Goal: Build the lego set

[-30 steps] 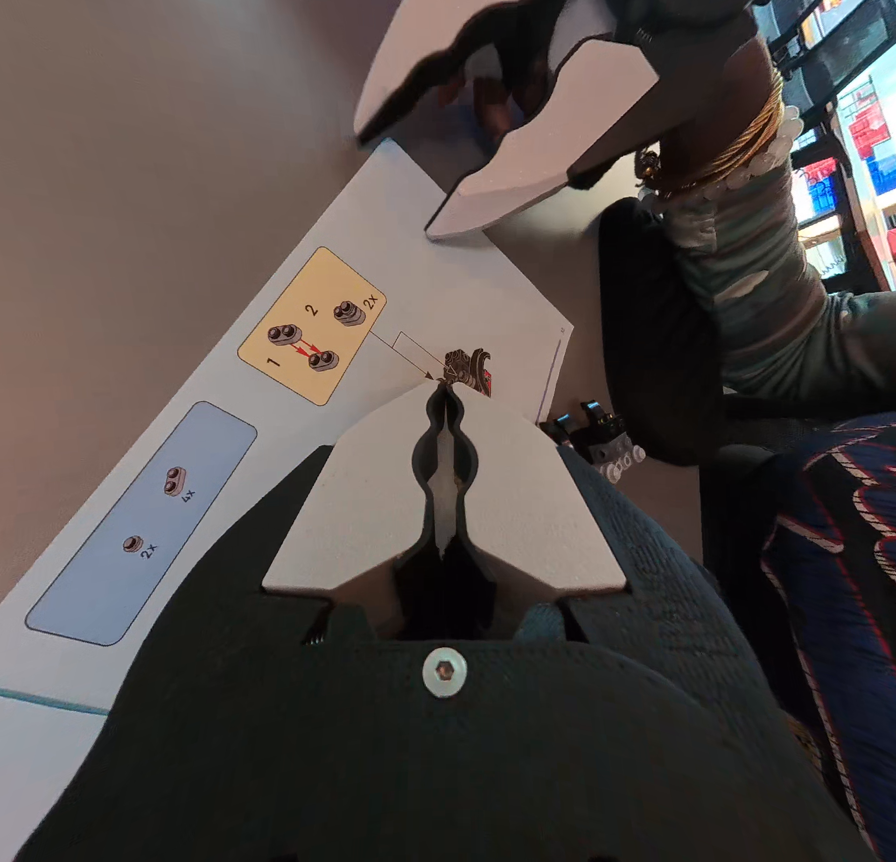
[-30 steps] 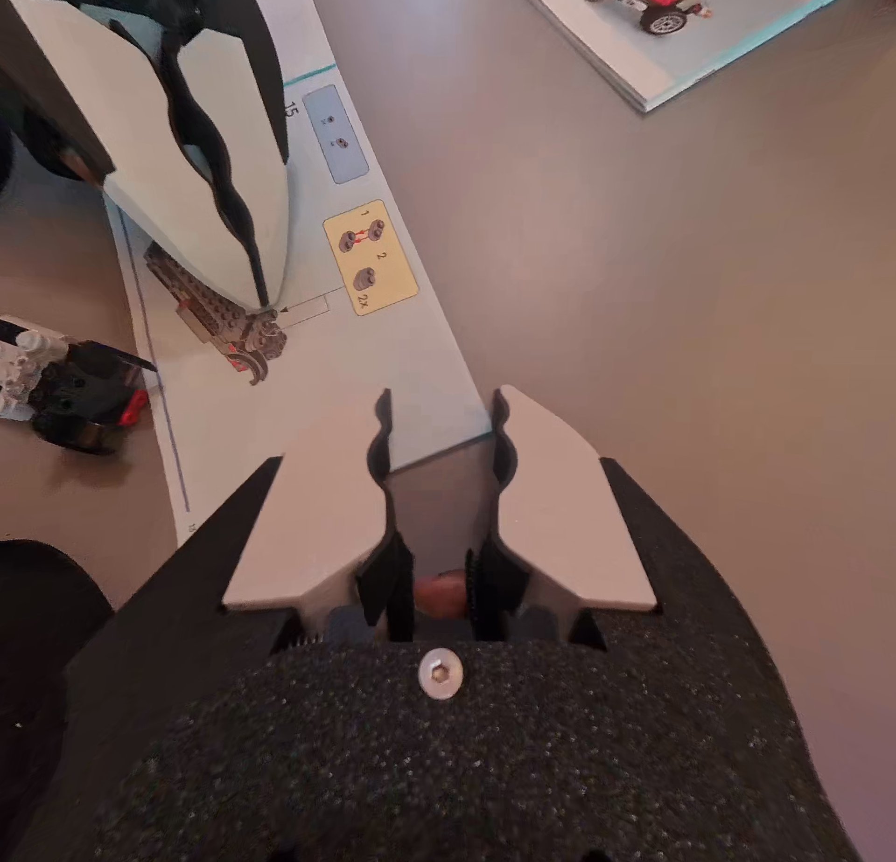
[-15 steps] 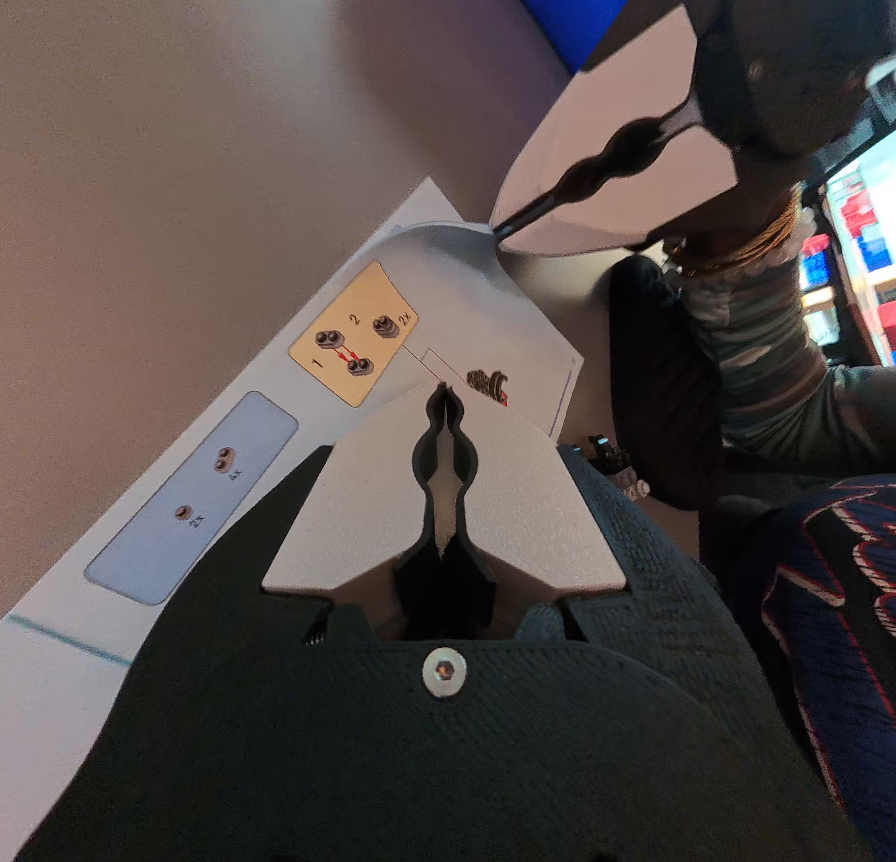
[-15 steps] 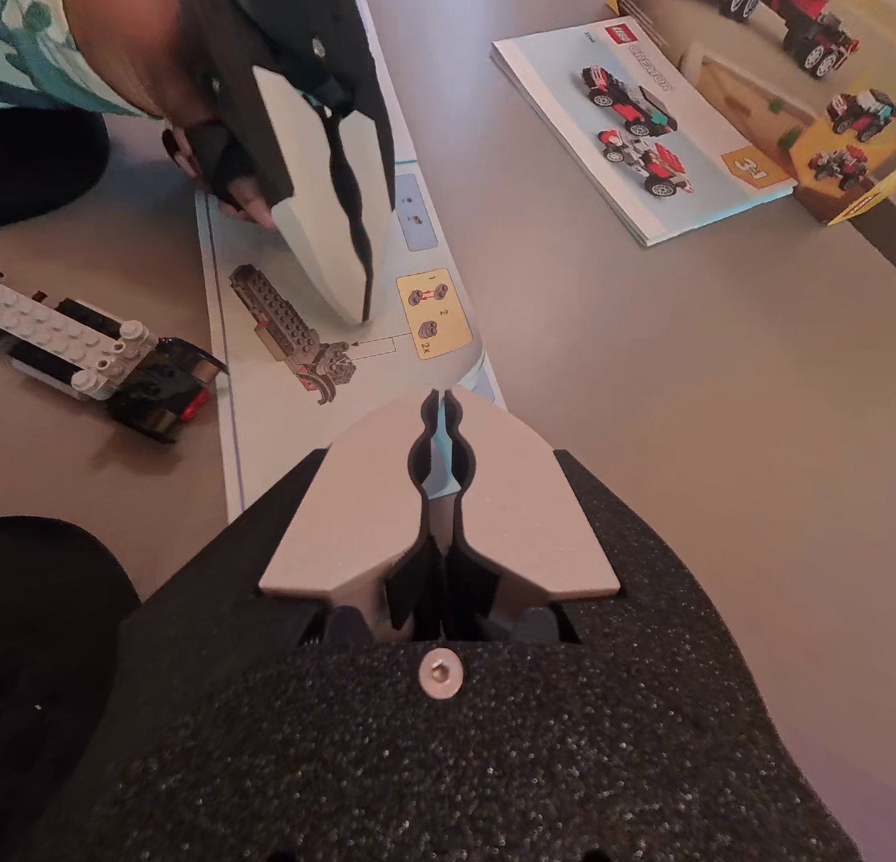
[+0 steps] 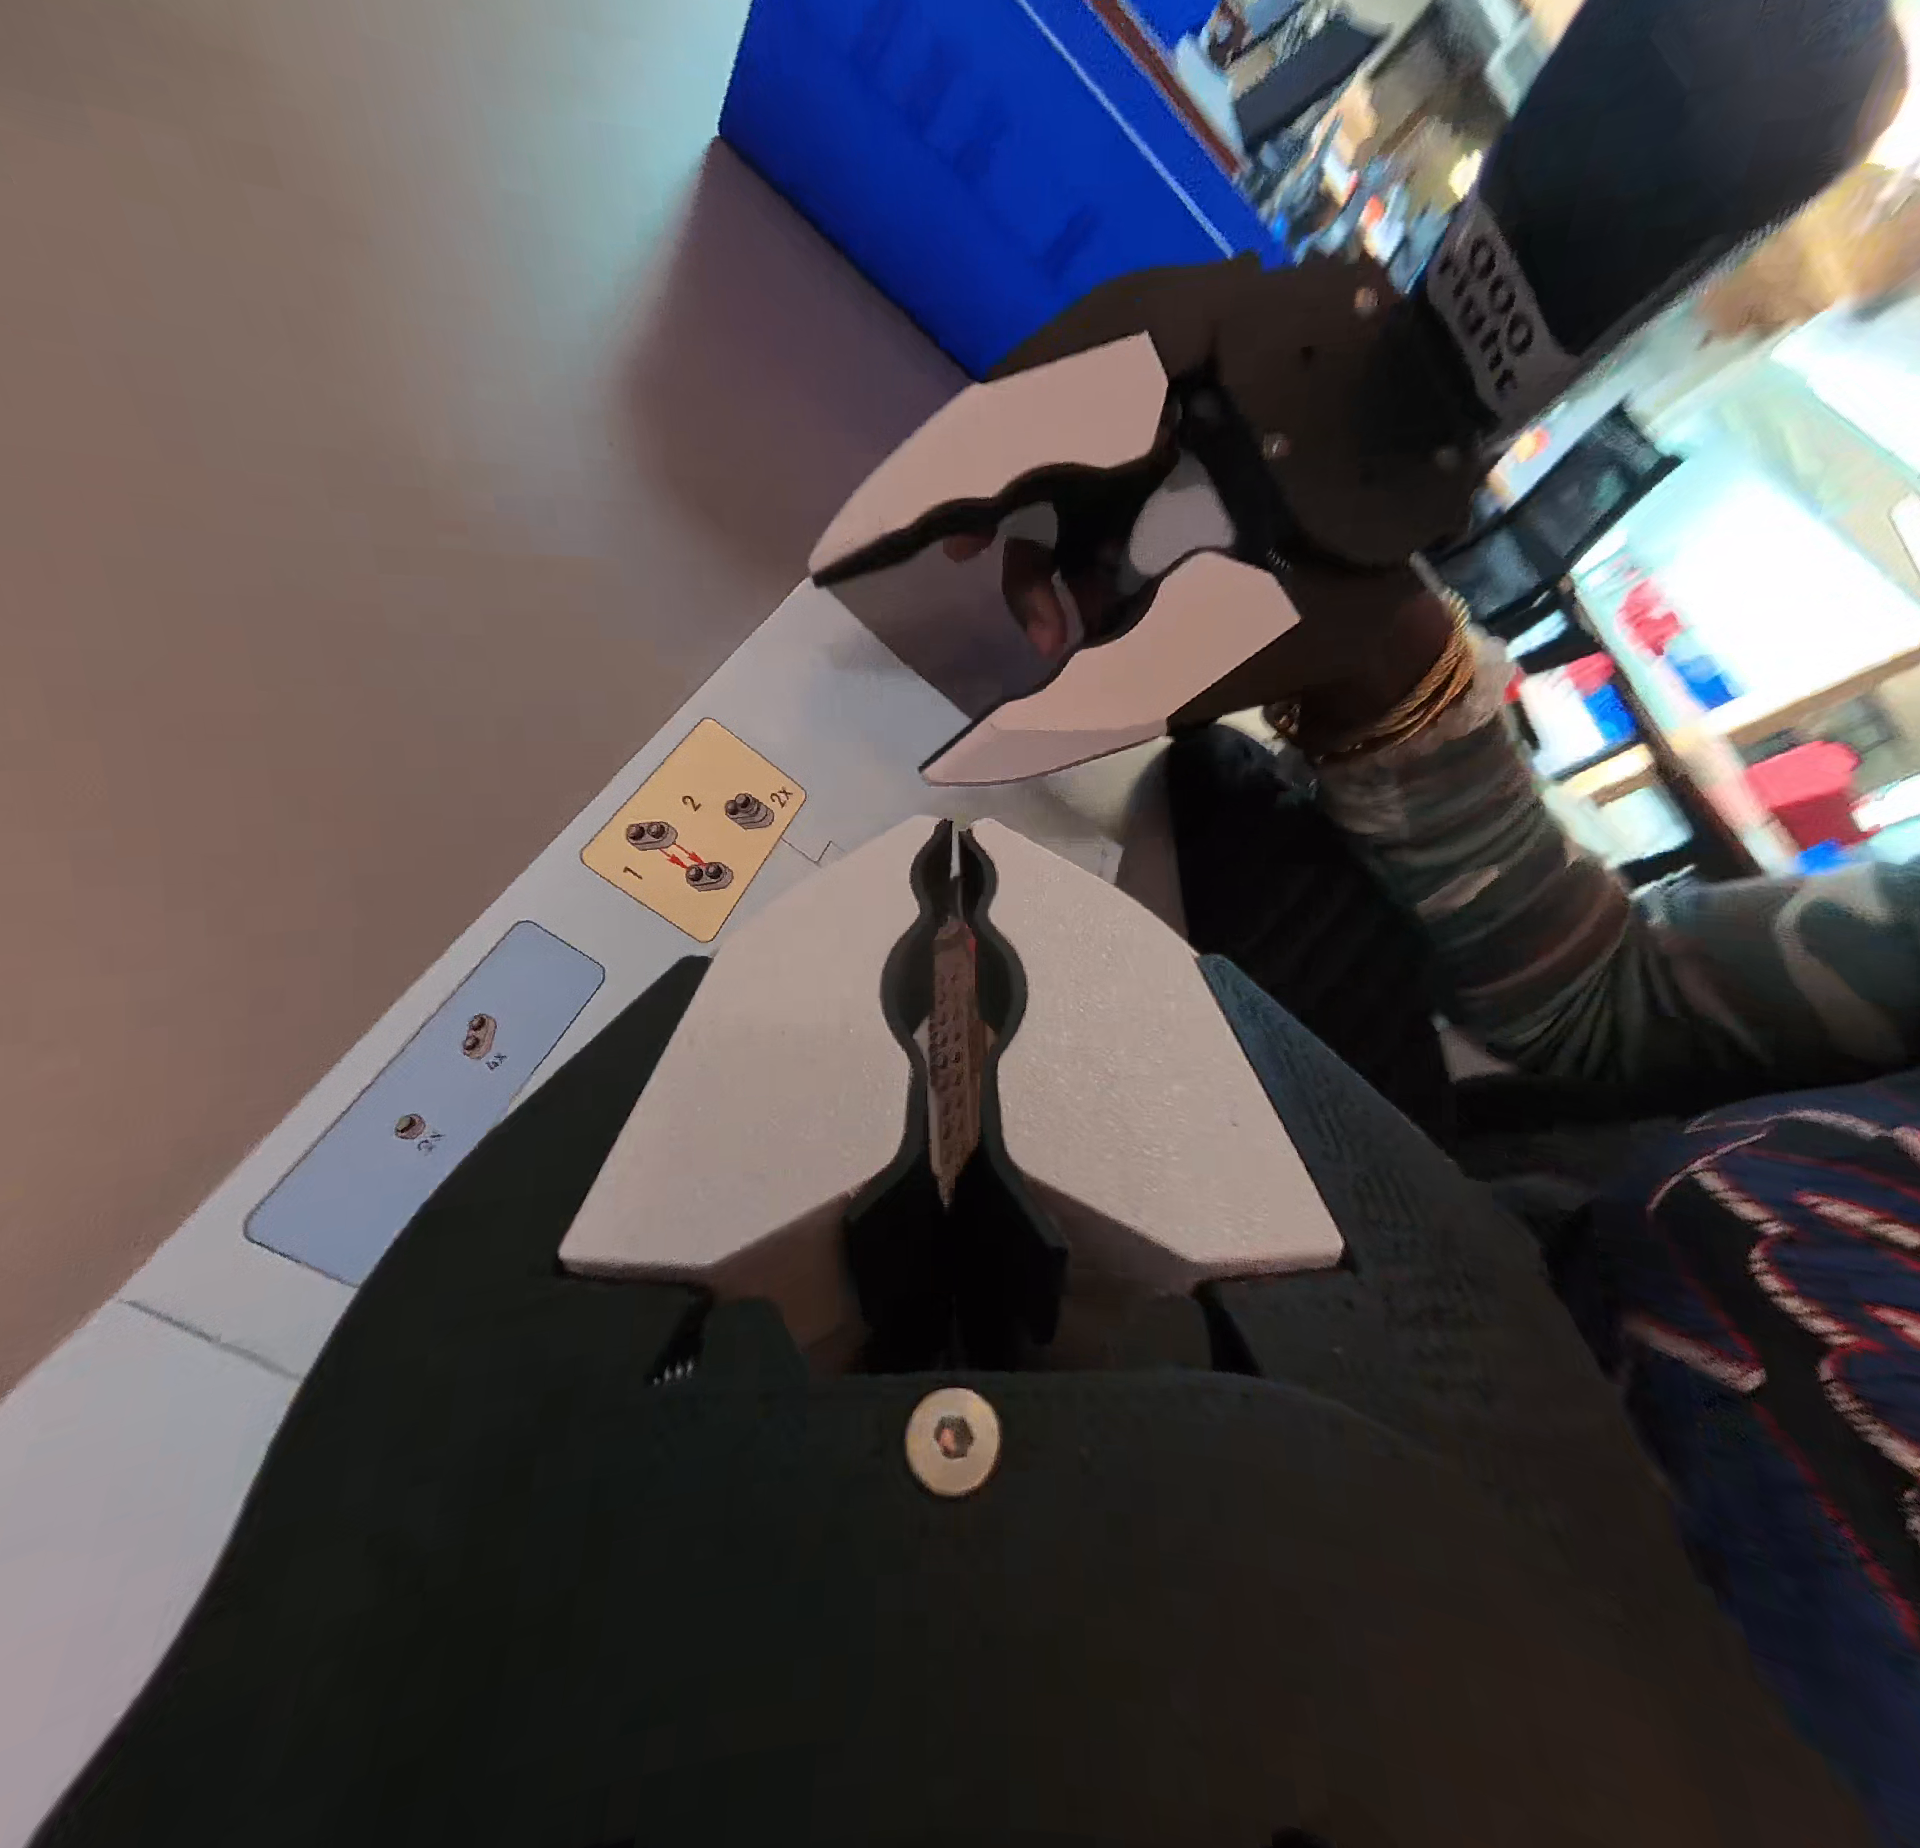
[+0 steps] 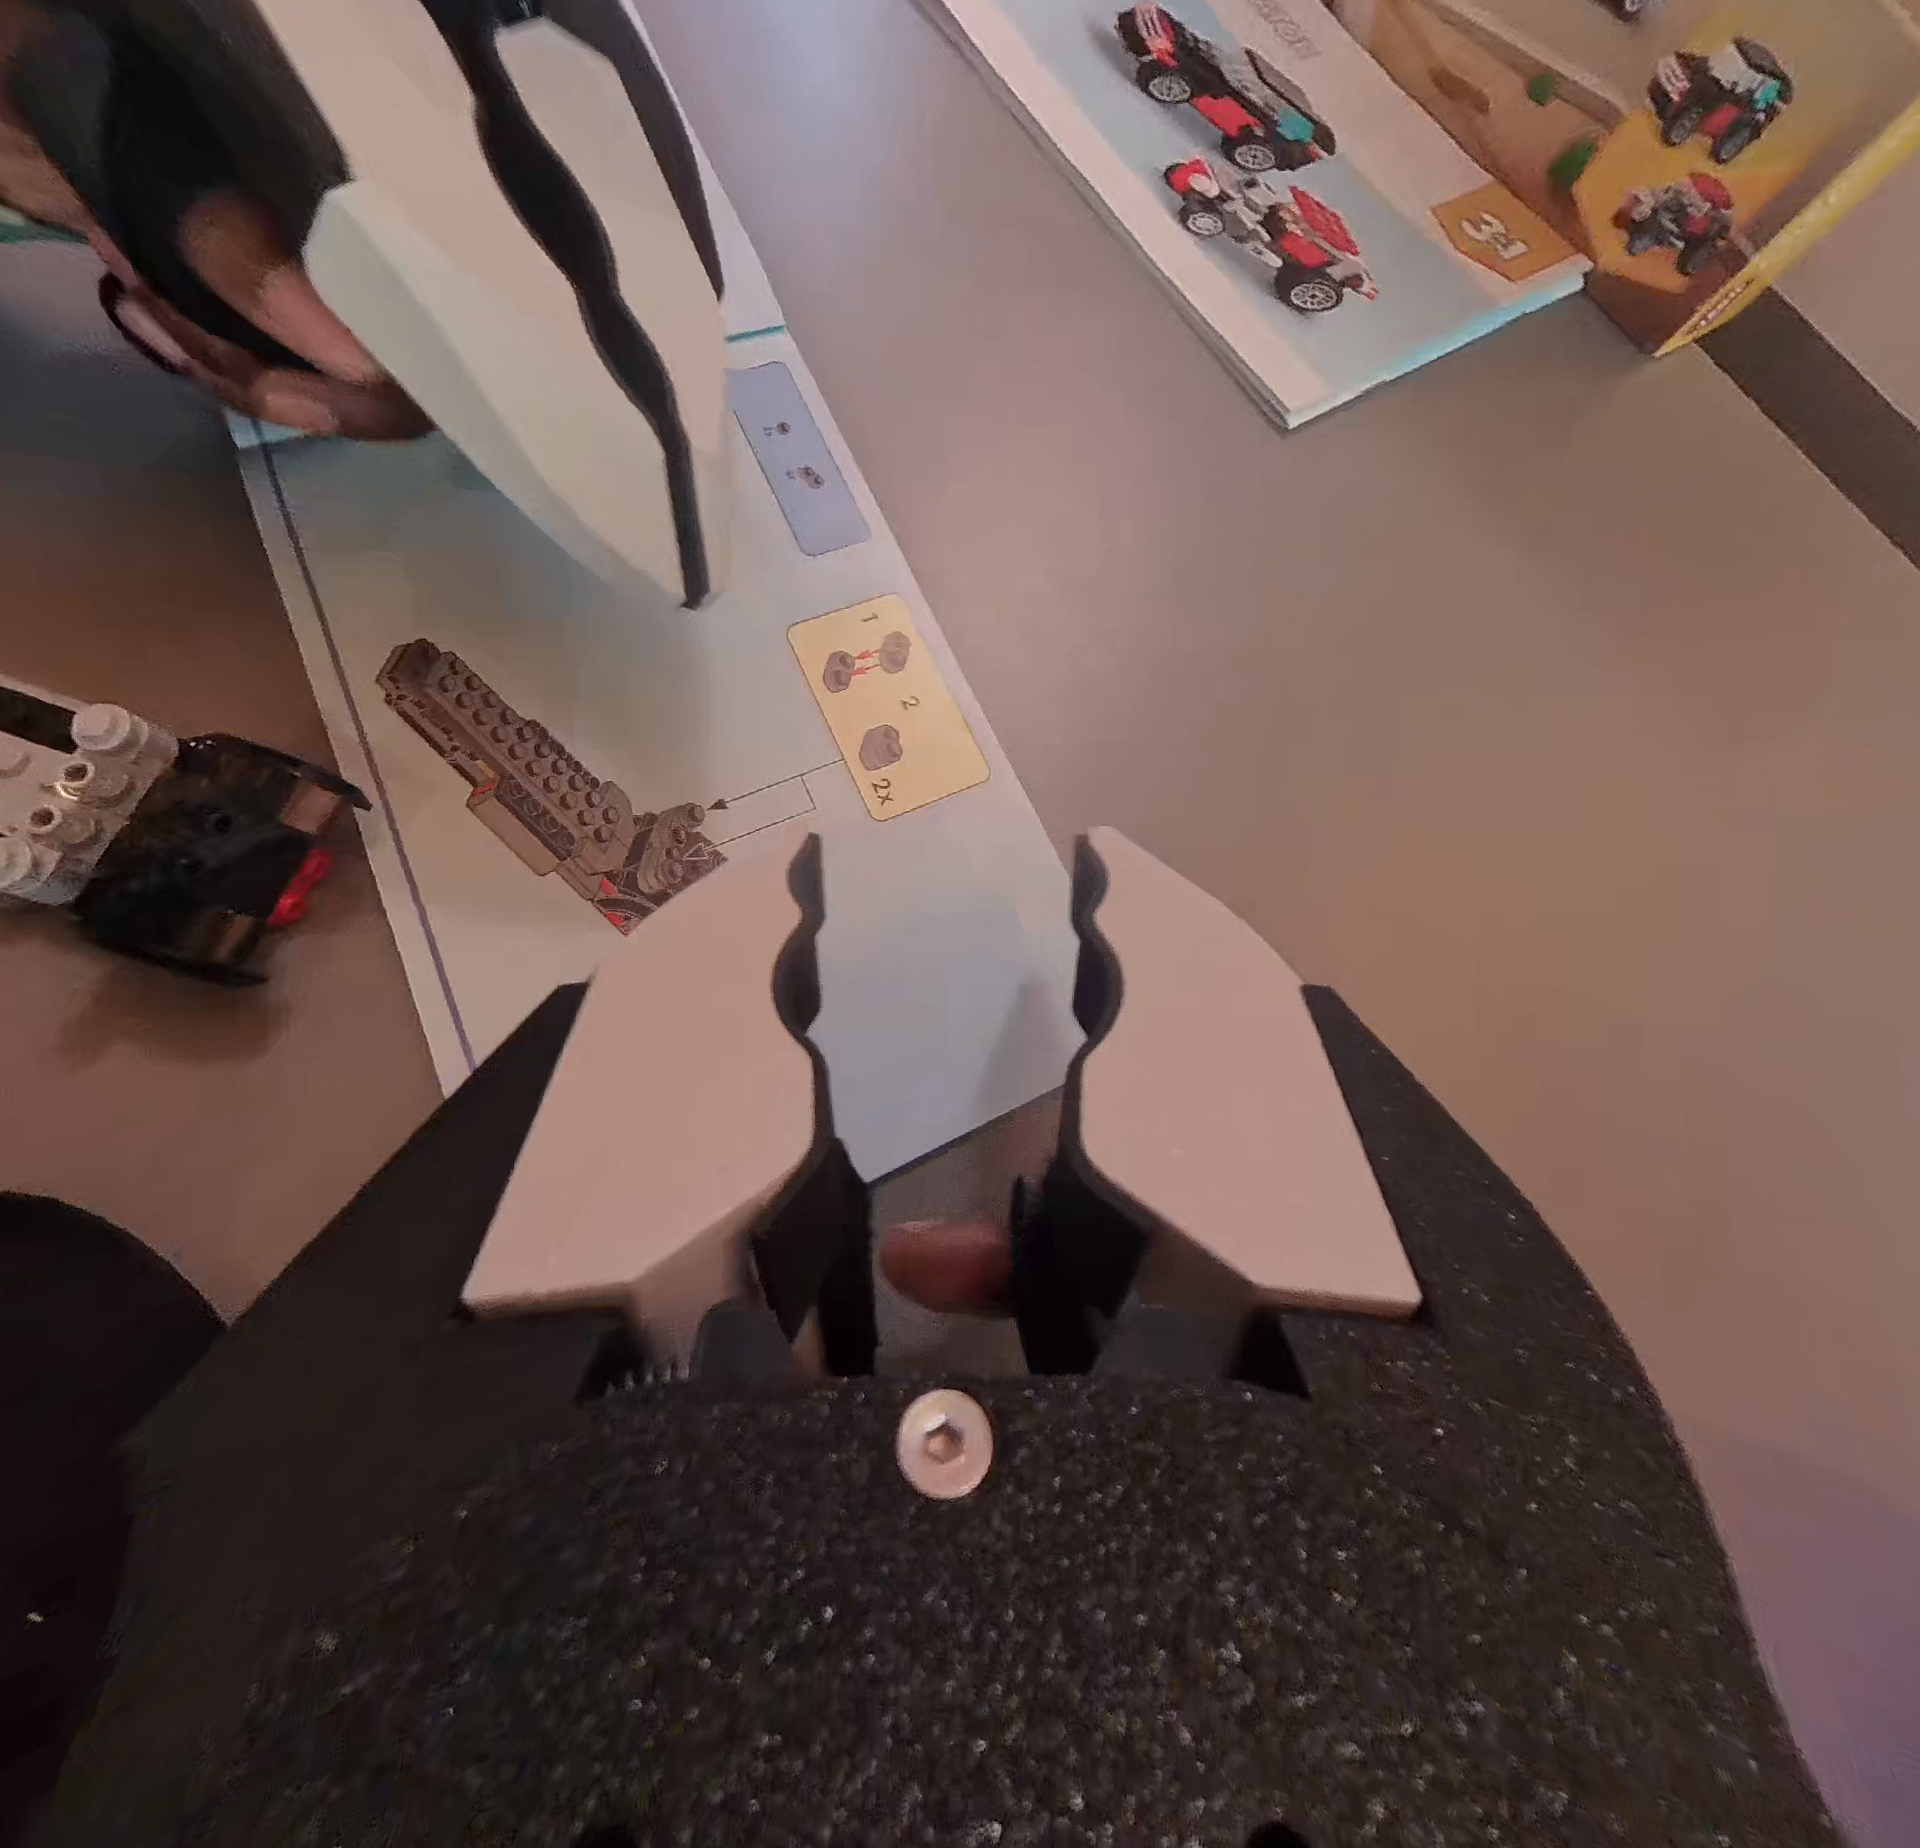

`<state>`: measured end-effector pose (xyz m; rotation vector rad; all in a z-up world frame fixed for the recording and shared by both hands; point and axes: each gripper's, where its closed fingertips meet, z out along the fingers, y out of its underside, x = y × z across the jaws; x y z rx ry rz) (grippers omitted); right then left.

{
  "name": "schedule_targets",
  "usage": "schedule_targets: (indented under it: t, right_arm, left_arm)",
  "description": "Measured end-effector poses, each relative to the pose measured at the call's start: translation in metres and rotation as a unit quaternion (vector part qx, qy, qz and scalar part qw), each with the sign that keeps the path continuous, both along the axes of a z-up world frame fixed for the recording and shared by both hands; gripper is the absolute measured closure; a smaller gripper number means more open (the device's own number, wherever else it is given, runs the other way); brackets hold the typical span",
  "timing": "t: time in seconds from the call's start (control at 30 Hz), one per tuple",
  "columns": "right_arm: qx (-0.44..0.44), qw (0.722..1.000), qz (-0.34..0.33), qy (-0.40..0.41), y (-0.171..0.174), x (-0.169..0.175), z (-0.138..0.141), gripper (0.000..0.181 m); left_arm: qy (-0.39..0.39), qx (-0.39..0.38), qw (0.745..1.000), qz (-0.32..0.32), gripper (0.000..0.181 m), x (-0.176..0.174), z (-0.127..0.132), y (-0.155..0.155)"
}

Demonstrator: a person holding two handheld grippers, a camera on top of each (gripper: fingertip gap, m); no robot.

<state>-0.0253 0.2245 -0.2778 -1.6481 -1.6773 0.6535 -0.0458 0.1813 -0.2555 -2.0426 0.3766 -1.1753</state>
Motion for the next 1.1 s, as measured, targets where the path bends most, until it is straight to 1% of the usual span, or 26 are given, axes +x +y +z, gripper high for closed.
schedule_targets:
  t: [0.07, 0.1, 0.17, 0.2, 0.27, 0.33, 0.43, 0.57, 0.63, 0.77, 0.83, 1.0, 1.1]
  right_arm:
    - [0.003, 1.000, -0.004, -0.015, -0.002, 0.004, 0.000, 0.124]
    - [0.003, 1.000, -0.005, -0.020, -0.003, 0.007, 0.000, 0.121]
    - [-0.004, 1.000, -0.001, -0.024, -0.008, 0.013, 0.002, 0.117]
    - [-0.009, 1.000, 0.002, -0.024, -0.011, 0.017, 0.003, 0.116]
    - [-0.016, 0.999, 0.014, -0.033, -0.019, 0.024, 0.002, 0.112]
    - [-0.017, 0.998, 0.040, -0.047, -0.028, 0.033, 0.000, 0.112]
    - [-0.028, 0.994, 0.088, -0.065, -0.041, 0.047, -0.004, 0.115]
    - [-0.033, 0.984, 0.156, -0.082, -0.060, 0.057, -0.010, 0.121]
    - [-0.026, 0.979, 0.176, -0.095, -0.065, 0.060, -0.016, 0.121]
    - [0.008, 0.975, 0.191, -0.113, -0.061, 0.060, -0.023, 0.131]
    - [0.013, 0.973, 0.203, -0.108, -0.061, 0.059, -0.022, 0.132]
    - [0.010, 0.970, 0.220, -0.102, -0.062, 0.059, -0.018, 0.145]
    - [-0.004, 0.971, 0.223, -0.088, -0.064, 0.059, -0.013, 0.156]
  left_arm:
    - [0.065, 0.036, 0.997, -0.016, 0.179, -0.005, -0.001, -0.002]
    - [0.110, 0.057, 0.992, -0.018, 0.177, -0.010, -0.003, -0.002]
    - [0.204, 0.093, 0.974, -0.015, 0.168, -0.023, -0.012, 0.000]
    - [0.238, 0.104, 0.966, -0.016, 0.163, -0.028, -0.016, 0.001]
    - [0.269, 0.116, 0.956, -0.023, 0.155, -0.029, -0.021, 0.000]
    - [0.269, 0.118, 0.956, -0.029, 0.152, -0.025, -0.024, 0.000]
    - [0.262, 0.117, 0.957, -0.033, 0.153, -0.022, -0.027, 0.001]
    - [0.278, 0.105, 0.954, -0.034, 0.161, -0.027, -0.037, 0.001]
    - [0.284, 0.099, 0.953, -0.040, 0.167, -0.026, -0.040, 0.000]
    - [0.300, 0.094, 0.947, -0.058, 0.172, -0.023, -0.046, -0.003]
    - [0.297, 0.094, 0.948, -0.067, 0.173, -0.022, -0.046, -0.005]
    - [0.287, 0.085, 0.952, -0.070, 0.174, -0.022, -0.046, -0.005]
    - [0.284, 0.082, 0.953, -0.069, 0.174, -0.022, -0.046, -0.004]
